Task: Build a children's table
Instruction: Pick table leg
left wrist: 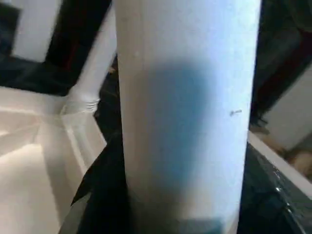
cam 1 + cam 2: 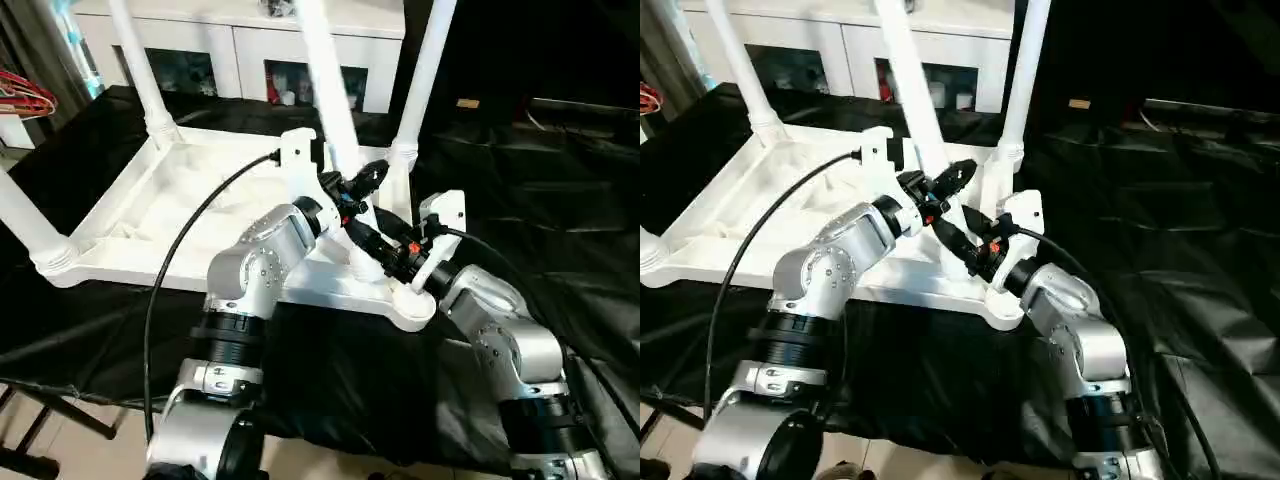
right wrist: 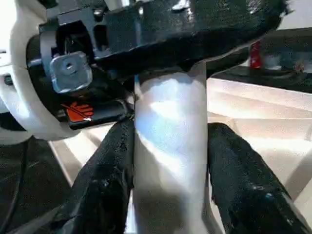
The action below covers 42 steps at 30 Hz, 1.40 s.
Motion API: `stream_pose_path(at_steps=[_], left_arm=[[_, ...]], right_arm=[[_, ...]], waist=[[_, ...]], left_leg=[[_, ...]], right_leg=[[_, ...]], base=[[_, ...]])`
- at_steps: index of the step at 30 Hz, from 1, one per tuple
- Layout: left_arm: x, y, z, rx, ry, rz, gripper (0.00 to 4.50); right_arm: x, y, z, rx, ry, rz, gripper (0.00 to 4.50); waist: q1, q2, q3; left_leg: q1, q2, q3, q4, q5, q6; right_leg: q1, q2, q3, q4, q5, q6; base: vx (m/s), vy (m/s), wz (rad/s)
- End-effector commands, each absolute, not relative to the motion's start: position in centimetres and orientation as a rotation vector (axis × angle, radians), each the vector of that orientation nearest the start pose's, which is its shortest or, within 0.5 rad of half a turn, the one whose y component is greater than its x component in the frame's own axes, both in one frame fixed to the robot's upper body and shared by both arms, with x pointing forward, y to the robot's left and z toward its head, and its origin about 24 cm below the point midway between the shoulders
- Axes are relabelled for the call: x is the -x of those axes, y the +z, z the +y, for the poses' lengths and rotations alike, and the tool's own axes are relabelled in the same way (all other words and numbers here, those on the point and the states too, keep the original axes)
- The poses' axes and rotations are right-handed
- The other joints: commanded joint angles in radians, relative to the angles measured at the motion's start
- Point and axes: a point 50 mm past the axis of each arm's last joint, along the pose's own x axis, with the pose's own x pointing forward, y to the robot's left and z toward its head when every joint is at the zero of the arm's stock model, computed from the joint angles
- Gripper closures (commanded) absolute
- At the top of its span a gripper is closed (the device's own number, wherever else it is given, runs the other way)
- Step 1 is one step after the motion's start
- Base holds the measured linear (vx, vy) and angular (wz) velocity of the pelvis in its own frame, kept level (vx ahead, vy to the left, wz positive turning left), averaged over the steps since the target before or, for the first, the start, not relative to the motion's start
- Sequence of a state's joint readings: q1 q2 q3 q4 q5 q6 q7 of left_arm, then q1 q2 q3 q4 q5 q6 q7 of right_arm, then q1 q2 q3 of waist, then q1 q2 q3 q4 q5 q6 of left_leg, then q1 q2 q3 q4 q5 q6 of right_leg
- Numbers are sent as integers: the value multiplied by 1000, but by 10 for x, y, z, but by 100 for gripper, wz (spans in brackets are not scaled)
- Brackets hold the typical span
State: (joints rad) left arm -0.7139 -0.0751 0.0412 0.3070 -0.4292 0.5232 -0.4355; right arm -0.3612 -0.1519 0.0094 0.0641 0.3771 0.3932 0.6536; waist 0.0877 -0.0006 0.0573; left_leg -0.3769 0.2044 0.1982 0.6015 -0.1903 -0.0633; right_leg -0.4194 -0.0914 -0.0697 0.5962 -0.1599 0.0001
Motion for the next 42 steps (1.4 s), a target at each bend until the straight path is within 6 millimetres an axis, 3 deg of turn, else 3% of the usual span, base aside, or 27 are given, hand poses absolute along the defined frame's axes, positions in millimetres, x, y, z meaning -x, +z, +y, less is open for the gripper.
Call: stream_pose_path(at_steps=[1, 4, 8, 14, 21, 29, 30, 36, 42], left_arm=[[-337, 162, 29, 400, -947, 23, 255], [-327, 165, 27, 363, -1111, 4, 256], [-316, 165, 25, 334, -1265, 11, 256], [-309, 163, 23, 268, -1384, 38, 256], [-308, 161, 27, 284, -1388, 51, 257], [-310, 161, 26, 302, -1362, 51, 257], [-312, 161, 26, 306, -1339, 51, 201], [-323, 172, 29, 338, -1237, -16, 144], [-327, 176, 32, 370, -1206, -37, 154]], right_arm=[[-303, 98, -117, -259, 865, 93, 186], [-297, 101, -128, -292, 989, 149, 151], [-286, 103, -135, -281, 1159, 239, 147], [-287, 107, -141, -249, 1225, 278, 147], [-286, 107, -137, -263, 1263, 298, 207], [-281, 102, -135, -272, 1274, 315, 229], [-280, 101, -135, -272, 1273, 316, 233], [-279, 100, -135, -272, 1256, 317, 252], [-280, 101, -137, -263, 1252, 311, 254]], waist=[[1, -13, -78], [4, -10, -78], [2, -9, -77], [0, -19, -73], [2, -14, -74], [3, -12, -79], [3, -12, -79], [5, -15, -78], [3, -15, -78]], left_leg=[[11, 20, -11, -63, -75, 74], [13, 19, -9, -61, -75, 81], [9, 18, -9, -60, -95, 80], [12, 19, -11, -62, -130, 52], [14, 20, -10, -62, -124, 42], [13, 19, -10, -58, -93, 55], [13, 20, -10, -59, -95, 55], [13, 19, -10, -58, -119, 48], [11, 17, -11, -58, -107, 52]], right_leg=[[65, -44, 39, -54, -140, -201], [67, -41, 39, -50, -108, -227], [71, -44, 39, -53, -126, -233], [68, -47, 39, -63, -250, -197], [64, -44, 39, -62, -252, -196], [66, -42, 40, -53, -172, -221], [67, -42, 39, -52, -171, -223], [67, -44, 39, -61, -220, -208], [69, -43, 38, -59, -212, -200]], base=[[0, 0, 0], [0, 0, 0], [0, 0, 0], [0, 0, 0], [0, 0, 0], [0, 0, 0], [0, 0, 0], [0, 0, 0], [0, 0, 0]])
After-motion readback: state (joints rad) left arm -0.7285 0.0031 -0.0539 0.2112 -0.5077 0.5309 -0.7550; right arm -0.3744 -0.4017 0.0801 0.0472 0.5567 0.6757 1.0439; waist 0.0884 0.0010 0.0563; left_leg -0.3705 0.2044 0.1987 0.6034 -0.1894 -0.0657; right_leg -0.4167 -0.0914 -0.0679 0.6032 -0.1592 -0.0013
